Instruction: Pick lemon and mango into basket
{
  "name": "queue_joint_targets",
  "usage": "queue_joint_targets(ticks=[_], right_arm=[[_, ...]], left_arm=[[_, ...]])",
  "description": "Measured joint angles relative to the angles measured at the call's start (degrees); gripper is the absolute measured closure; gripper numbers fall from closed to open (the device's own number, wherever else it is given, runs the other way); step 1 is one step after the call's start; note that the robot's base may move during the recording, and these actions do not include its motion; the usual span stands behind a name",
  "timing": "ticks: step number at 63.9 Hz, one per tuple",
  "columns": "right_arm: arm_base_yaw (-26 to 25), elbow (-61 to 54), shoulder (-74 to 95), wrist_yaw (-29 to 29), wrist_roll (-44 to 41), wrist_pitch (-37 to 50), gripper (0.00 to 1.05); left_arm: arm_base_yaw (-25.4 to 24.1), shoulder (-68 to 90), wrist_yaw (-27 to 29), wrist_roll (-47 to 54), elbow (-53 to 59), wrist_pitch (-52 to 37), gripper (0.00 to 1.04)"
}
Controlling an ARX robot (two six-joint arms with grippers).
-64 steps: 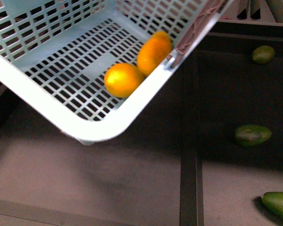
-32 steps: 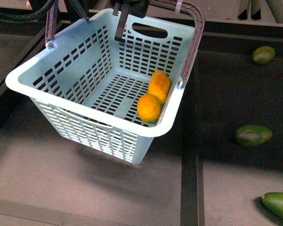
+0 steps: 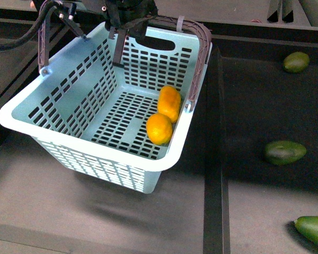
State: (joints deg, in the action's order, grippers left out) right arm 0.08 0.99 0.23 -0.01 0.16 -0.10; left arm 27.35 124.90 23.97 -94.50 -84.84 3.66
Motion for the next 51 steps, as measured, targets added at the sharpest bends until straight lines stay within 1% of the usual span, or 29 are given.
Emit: queue_joint_targets(ticks=[1,3,4,11,17,18,21,23,25,28,31,32,33,34,35,36,37,38,40,41,43,44,46,51], right_arm=[[0.0,0.0,0.0,0.0,0.0,0.0,0.09],[0.0,0.0,0.0,0.02,0.0,0.0,0.09],[0.0,0.0,0.0,0.02,0.0,0.0,0.09],[0.0,0.0,0.0,0.02,0.0,0.0,0.09],[0.0,0.0,0.0,0.02,0.0,0.0,0.09],[0.0,0.0,0.0,0.02,0.0,0.0,0.09],[0.0,0.0,0.0,0.02,0.0,0.0,0.09],[0.0,0.0,0.0,0.02,0.0,0.0,0.09],[0.0,0.0,0.0,0.04,0.0,0.0,0.09],[0.0,0.0,0.0,0.02,0.0,0.0,0.09],[0.0,0.0,0.0,0.02,0.0,0.0,0.09],[0.0,0.0,0.0,0.02,0.0,0.0,0.09],[0.0,0.0,0.0,0.0,0.0,0.0,0.09],[0.0,0.0,0.0,0.0,0.0,0.0,0.09],[0.0,0.0,0.0,0.0,0.0,0.0,0.09],[0.0,0.0,0.0,0.04,0.02,0.0,0.09],[0.0,0.0,0.0,0.0,0.0,0.0,0.09],[0.0,0.0,0.0,0.02,0.02,0.0,0.09],[0.0,0.0,0.0,0.13,0.0,0.0,0.09],[0.0,0.0,0.0,0.13,0.0,0.0,0.09],[0.0,0.0,0.0,0.11,0.0,0.0,0.09],[0.0,0.0,0.0,0.13,0.0,0.0,0.09],[0.0,0.0,0.0,0.11,0.0,0.0,0.09],[0.0,0.0,0.0,0.11,0.0,0.0,0.09]], left_arm=[[0.0,-0.13,-0.02,-0.02,0.15,0.07,0.71],[0.0,-0.68,0.09,-0.13,0.79,0.33,0.64],[0.0,-0.87,0.09,-0.15,0.94,0.46,0.62],[-0.09,-4.37,1.03,-0.66,4.24,2.25,0.42],[-0.39,-11.26,4.7,0.46,9.75,7.54,0.19],[-0.46,-11.89,5.11,0.68,10.21,7.98,0.17],[-0.83,-15.61,7.39,2.36,12.79,10.93,0.07],[-1.05,-17.62,8.07,2.82,14.36,11.47,0.05],[-1.27,-20.5,9.27,3.39,16.52,12.15,0.07],[-1.33,-24.24,10.54,4.33,19.08,13.2,0.07],[-1.27,-28.28,10.99,5.25,21.42,14.03,0.07],[-1.25,-29.94,10.8,7.04,22.45,13.99,0.07],[-1.42,-31.85,9.35,10.86,24.79,10.08,0.1],[-1.84,-33.92,6.99,15.32,27.89,3.87,0.13],[-2.01,-34.84,5.62,16.55,29.31,0.9,0.15],[-2.73,-37.51,2.08,26.21,34.01,-8.48,0.2],[-3.5,-39.65,-0.09,34.97,38.6,-17.62,0.25],[-4.04,-40.83,-1.4,41.05,41.66,-23.76,0.29],[-5.97,-43.54,-3.69,56.87,49.79,-40.7,0.39],[-6.95,-44.83,-4.68,65.61,52.74,-46.07,0.44],[-8.57,-47.21,-5.79,75.67,56.65,-51.71,0.53],[-9.22,-48.28,-6.21,78.88,57.96,-52.96,0.56],[-10.08,-49.79,-6.93,82.55,59.69,-53.83,0.61],[-12.44,-54.07,-9.46,89.39,64.78,-54.36,0.78]])
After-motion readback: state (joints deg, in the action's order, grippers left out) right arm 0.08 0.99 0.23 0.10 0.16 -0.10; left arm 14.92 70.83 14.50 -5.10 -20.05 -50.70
